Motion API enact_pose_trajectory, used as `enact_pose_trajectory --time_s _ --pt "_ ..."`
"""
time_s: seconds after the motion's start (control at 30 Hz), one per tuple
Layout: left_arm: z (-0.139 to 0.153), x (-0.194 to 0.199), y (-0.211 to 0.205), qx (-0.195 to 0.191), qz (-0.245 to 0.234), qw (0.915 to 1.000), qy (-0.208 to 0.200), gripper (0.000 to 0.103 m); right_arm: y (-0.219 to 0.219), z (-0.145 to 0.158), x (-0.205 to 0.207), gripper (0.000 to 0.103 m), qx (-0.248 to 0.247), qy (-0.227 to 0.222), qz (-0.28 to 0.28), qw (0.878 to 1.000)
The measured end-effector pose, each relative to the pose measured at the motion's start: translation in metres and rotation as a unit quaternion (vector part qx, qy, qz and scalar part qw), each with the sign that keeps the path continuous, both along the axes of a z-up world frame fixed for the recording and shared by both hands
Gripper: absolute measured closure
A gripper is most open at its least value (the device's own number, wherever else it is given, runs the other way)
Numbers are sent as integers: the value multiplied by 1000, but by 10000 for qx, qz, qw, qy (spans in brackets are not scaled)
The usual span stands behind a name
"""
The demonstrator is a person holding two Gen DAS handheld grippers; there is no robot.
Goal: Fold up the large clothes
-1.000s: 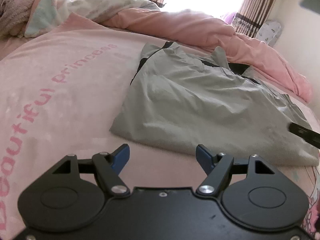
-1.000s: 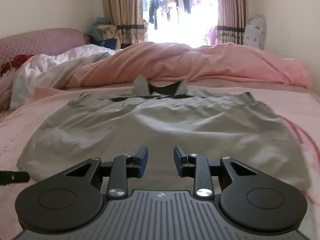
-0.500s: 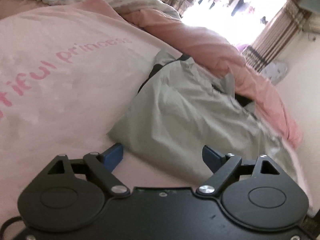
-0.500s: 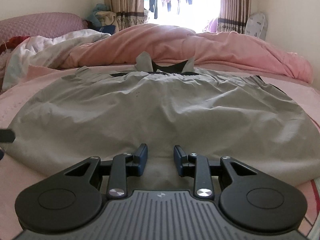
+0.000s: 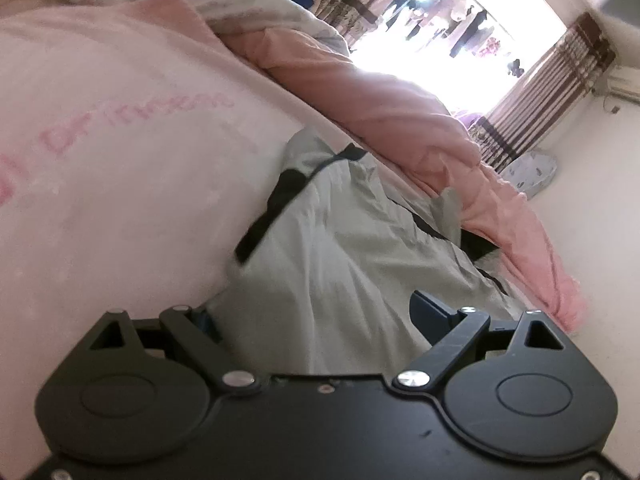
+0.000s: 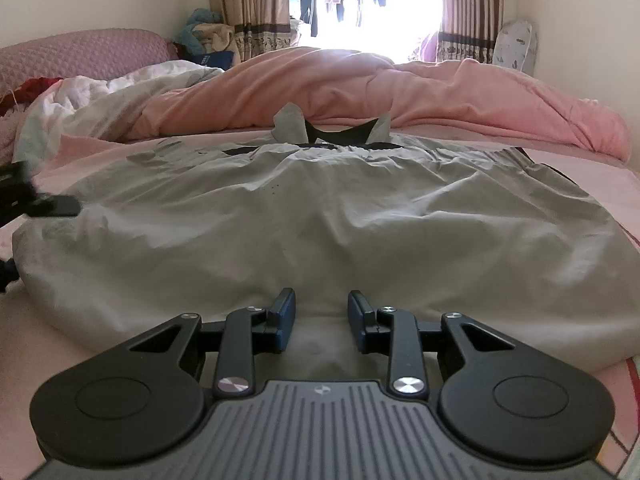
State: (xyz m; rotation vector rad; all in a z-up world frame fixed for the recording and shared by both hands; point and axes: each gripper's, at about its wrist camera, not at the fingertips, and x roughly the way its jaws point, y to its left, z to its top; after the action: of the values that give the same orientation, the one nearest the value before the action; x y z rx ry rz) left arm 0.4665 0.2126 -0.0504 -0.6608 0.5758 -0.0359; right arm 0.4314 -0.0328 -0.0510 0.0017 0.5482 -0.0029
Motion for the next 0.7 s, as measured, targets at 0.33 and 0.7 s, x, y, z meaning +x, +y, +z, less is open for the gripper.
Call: enact_pose_trajectory --time_s 0.33,0.7 --pt "2 0 -1 134 191 9996 154 56 1 -1 0 66 22 -20 -14 10000" --pt "-6 -22 17 -496 256 9982 216 71 1 -1 0 66 42 -13 -36 10000"
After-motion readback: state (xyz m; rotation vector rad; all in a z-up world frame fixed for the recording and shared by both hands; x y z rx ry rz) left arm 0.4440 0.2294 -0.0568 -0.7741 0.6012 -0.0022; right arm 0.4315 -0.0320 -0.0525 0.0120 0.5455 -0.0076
